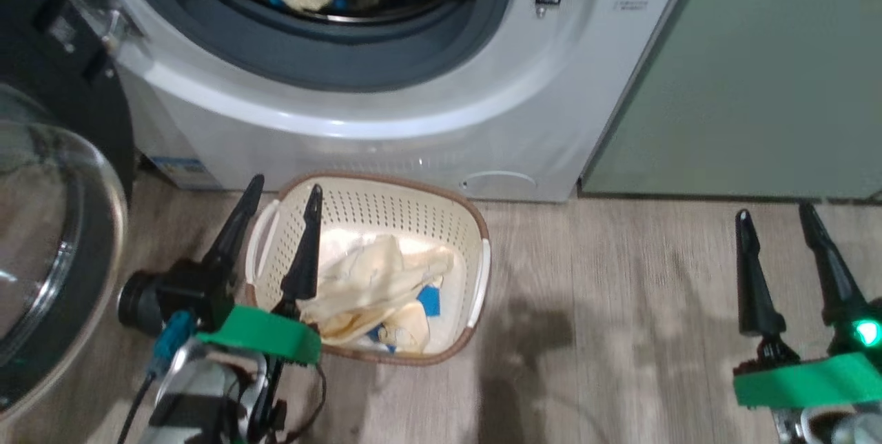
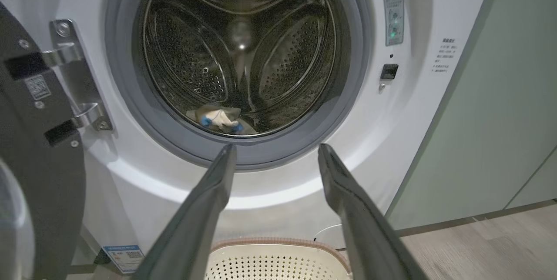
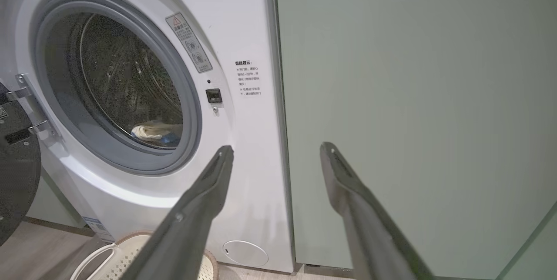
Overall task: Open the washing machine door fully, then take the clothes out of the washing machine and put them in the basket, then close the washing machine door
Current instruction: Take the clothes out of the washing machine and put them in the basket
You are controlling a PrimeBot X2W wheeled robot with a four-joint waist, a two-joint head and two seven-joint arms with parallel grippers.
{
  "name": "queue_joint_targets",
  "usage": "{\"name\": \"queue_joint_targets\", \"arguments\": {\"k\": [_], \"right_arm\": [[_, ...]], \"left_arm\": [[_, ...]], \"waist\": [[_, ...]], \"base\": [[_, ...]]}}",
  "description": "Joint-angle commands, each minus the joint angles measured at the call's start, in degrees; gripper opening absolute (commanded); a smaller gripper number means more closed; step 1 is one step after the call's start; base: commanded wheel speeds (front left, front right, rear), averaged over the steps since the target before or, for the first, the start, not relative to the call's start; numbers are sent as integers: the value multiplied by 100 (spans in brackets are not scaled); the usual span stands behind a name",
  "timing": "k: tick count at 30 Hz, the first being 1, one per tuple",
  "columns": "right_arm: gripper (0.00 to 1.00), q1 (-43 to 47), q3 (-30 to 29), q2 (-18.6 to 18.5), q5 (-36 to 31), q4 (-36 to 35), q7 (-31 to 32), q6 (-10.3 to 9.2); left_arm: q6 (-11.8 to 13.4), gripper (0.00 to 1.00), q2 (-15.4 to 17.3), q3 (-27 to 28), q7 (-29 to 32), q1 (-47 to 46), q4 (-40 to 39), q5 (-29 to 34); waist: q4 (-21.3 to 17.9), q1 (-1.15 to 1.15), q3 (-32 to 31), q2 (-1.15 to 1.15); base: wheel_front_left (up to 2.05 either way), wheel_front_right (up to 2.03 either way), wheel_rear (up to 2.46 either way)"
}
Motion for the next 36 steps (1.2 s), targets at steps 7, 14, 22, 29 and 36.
{"name": "queue_joint_targets", "arguments": {"k": [7,14,22,29,36], "right_arm": [[100,261,183,-184,-38,-164,-54,20],[100,503,216,-236,-44,-128,-54,20],[100,698,240,-257,-40,-144,-54,20],[100,747,260,-289,-18,-148,-54,20],[100,743,286,-293,-13,-164,-54,20]], "left_arm": [[116,100,152,215,260,398,-738,91],[194,100,159,209,386,765,-955,85],[271,100,147,215,460,1017,-1088,57],[320,100,142,210,473,1113,-1120,33],[338,100,163,171,484,1105,-1124,43]], "waist": [[90,1,-560,0],[54,1,-920,0],[-7,1,-1140,0],[-56,1,-1201,0],[-87,1,-1193,0]], "base": [[0,0,0],[0,0,0],[0,0,0],[0,0,0],[0,0,0]]}}
